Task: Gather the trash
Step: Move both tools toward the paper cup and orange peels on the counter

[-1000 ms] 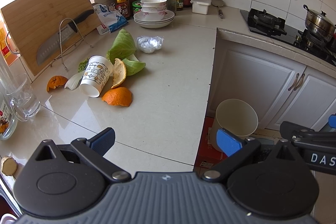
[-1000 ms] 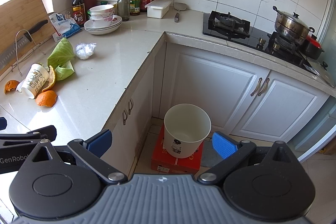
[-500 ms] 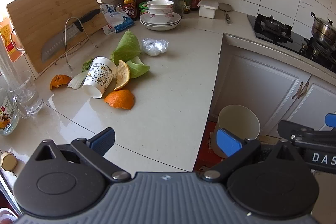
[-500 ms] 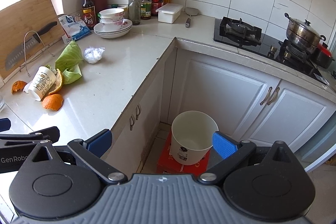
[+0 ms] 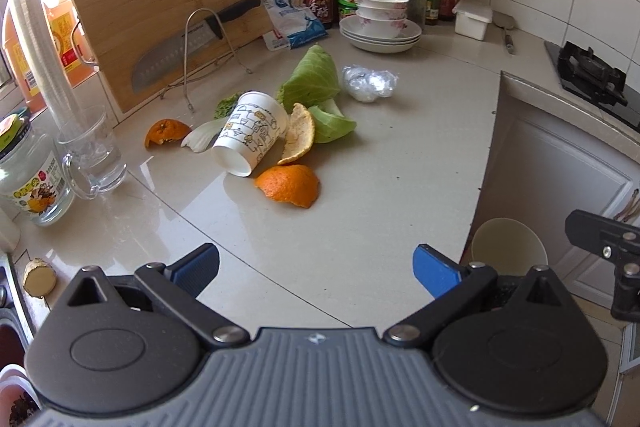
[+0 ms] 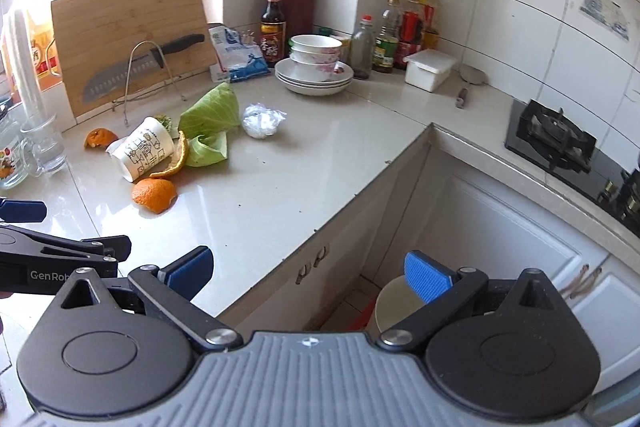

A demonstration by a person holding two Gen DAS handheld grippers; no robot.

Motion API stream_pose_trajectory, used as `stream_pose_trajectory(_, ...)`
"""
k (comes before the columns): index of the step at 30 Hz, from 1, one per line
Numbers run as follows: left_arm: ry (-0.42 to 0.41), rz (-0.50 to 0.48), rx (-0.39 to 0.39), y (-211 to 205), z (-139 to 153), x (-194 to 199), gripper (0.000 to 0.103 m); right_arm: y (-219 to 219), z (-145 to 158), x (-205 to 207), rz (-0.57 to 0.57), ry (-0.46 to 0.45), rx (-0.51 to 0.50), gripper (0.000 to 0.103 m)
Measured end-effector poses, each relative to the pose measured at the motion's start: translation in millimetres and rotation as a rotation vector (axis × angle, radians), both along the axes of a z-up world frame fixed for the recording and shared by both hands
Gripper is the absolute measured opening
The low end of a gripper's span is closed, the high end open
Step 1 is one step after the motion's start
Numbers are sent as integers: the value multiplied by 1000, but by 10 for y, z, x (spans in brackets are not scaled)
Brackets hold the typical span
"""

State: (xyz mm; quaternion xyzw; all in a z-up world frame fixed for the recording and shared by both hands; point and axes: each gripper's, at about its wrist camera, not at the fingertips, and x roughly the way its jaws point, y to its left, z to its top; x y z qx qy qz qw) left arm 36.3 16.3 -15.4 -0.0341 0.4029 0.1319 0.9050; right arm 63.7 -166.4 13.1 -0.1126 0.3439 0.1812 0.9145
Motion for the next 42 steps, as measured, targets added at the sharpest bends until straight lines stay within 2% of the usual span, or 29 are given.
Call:
stream_pose_trajectory(15,89,376,10,165,-253,422,102,481,-293,1082,499,66,-22,103)
stream_pose_trajectory(23,137,562,13,136,-312,496,102,610,-465,1492,694,116,-3,103)
stream_pose_trajectory(32,171,662,13,201,-413,461,102,899,-896,1654,849,164,-16,103)
stream_pose_trajectory(36,132,668,7,313,-414,388,102,1058,-1079,1653,883,188,-26,103)
stream_pose_trajectory(42,58,659,-52,583,-393,359,102,1288,-1263,1613,926,195,-28,103)
